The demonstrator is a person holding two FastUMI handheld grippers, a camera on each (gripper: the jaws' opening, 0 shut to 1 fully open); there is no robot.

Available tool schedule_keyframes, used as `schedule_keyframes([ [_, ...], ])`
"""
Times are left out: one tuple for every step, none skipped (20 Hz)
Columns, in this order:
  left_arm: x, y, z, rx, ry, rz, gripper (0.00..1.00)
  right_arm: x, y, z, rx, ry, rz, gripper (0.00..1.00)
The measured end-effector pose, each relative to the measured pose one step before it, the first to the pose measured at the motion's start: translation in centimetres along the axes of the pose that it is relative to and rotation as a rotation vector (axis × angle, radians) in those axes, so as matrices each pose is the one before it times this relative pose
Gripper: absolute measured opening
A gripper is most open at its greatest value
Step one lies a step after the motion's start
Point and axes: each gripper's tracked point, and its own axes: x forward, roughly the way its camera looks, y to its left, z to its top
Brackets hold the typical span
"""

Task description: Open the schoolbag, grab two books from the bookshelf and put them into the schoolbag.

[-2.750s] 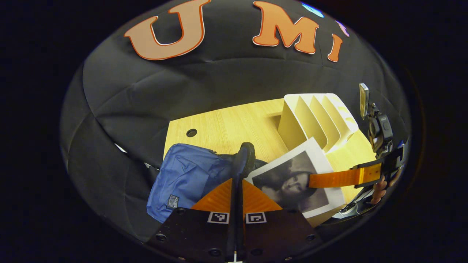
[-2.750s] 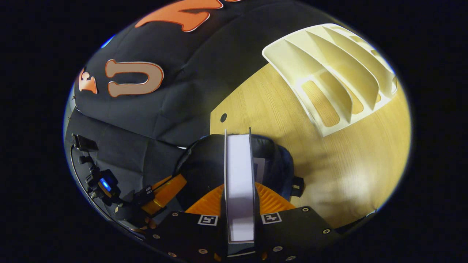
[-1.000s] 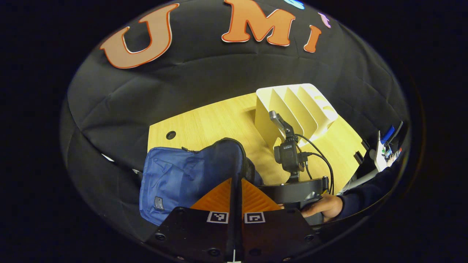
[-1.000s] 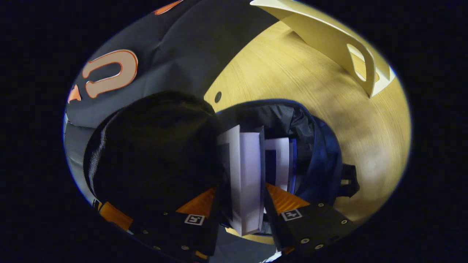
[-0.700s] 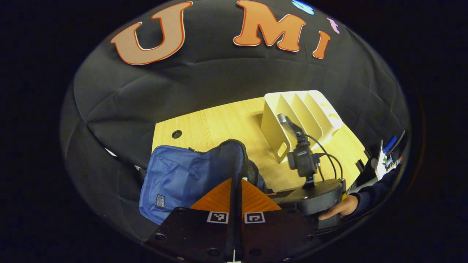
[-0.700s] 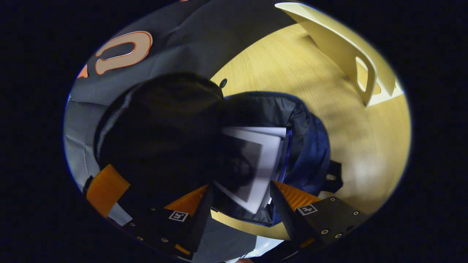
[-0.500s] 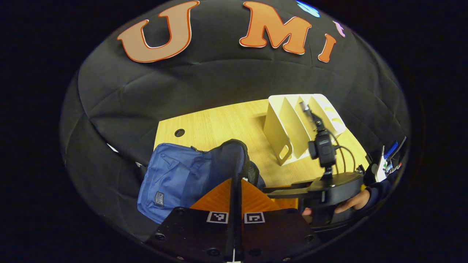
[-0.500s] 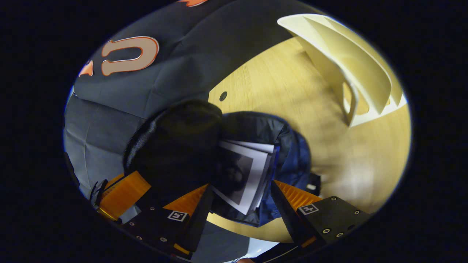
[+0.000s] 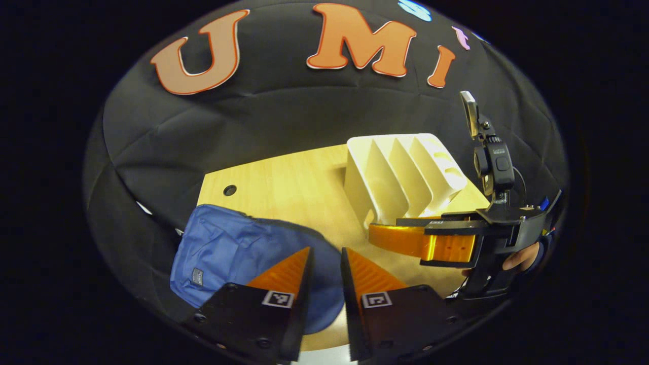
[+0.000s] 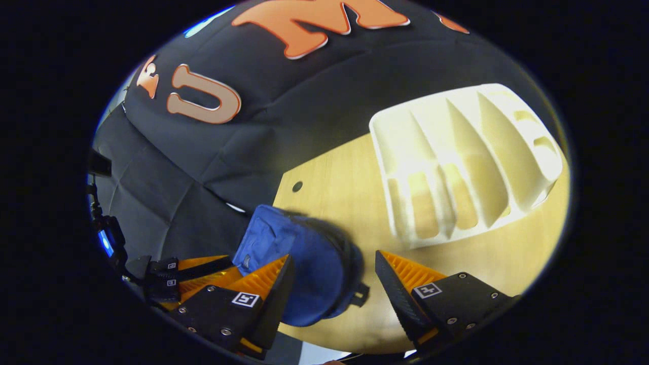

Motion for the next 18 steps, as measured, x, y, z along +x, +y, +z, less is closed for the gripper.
schedule_keyframes([
  [0.301,-1.02,0.357,-0.00419,-0.01085,-0.0123,0.41,-0.75,-0.734,1.162,-0.02176,-0.03451,-0.01834,0.94],
  [0.19,-1.043,0.678,-0.00339,-0.01879,-0.01111,0.61,-0.745,-0.787,1.041,-0.02277,-0.03225,-0.01298,0.94],
  [0.42,-0.779,0.646,0.00141,-0.01658,-0.00222,0.8,-0.887,-1.06,0.926,-0.02225,-0.03288,-0.01922,0.95],
  [0.604,-0.61,0.278,0.00285,-0.01481,0.00017,1.0,-0.643,-0.889,1.115,-0.02168,-0.02964,-0.01338,0.95],
  [-0.382,-0.691,0.667,0.0026,-0.01738,0.00198,0.99,-0.669,-0.804,0.915,-0.016,-0.02609,-0.01064,0.95],
  [0.222,-0.457,0.613,0.00165,-0.02166,0.00477,0.98,-0.618,-0.681,0.863,-0.01231,-0.02355,-0.00425,0.96],
  [0.038,-0.616,0.793,-0.00181,-0.02614,0.00486,0.98,-0.54,-0.985,0.835,-0.01005,-0.02443,-0.01801,0.97],
  [0.28,-0.61,0.764,-0.00151,-0.02457,0.00725,0.98,-0.431,-1.031,0.953,-0.01222,-0.02506,-0.01684,0.97],
  [0.067,-0.554,0.665,-0.00063,-0.02096,0.01037,0.98,-0.433,-0.947,0.704,-0.01035,-0.02702,-0.01928,0.97],
  [0.026,-0.361,0.262,-0.00496,-0.01373,0.00854,0.98,-0.414,-0.763,0.92,-0.00862,-0.02444,-0.01212,0.97],
  [0.044,-0.844,0.685,-0.00815,-0.02627,0.00797,0.98,-0.483,-0.817,0.84,-0.00464,-0.023,-0.01288,0.97],
  [-0.061,-0.646,0.849,-0.00816,-0.02808,0.00802,0.98,-0.309,-0.751,0.908,-0.0057,-0.02039,-0.01127,0.97],
  [0.148,-0.663,0.752,-0.0015,-0.02901,0.00784,0.98,-0.279,-0.726,0.63,-0.0092,-0.02101,-0.01148,0.97],
  [0.095,-0.362,0.741,0.0012,-0.03386,0.01492,0.98,-0.404,-0.769,0.756,-0.01229,-0.02363,-0.00906,0.96],
  [0.015,-0.322,0.642,0.00437,-0.02639,0.01428,0.98,-0.237,-0.473,0.785,-0.01171,-0.02332,-0.0106,0.97],
  [0.01,-0.338,0.74,0.00497,-0.03016,0.01293,0.98,-0.344,-0.539,0.624,-0.01607,-0.02183,-0.00248,0.97],
  [0.226,-0.539,0.258,-0.00483,-0.01419,0.00838,0.98,-0.34,-0.217,0.721,-0.01479,-0.02466,0.00656,0.97],
  [-0.052,-0.71,0.249,-0.02061,-0.00742,-0.00425,0.98,-0.319,-0.453,0.738,-0.01692,-0.02538,-0.00748,0.97],
])
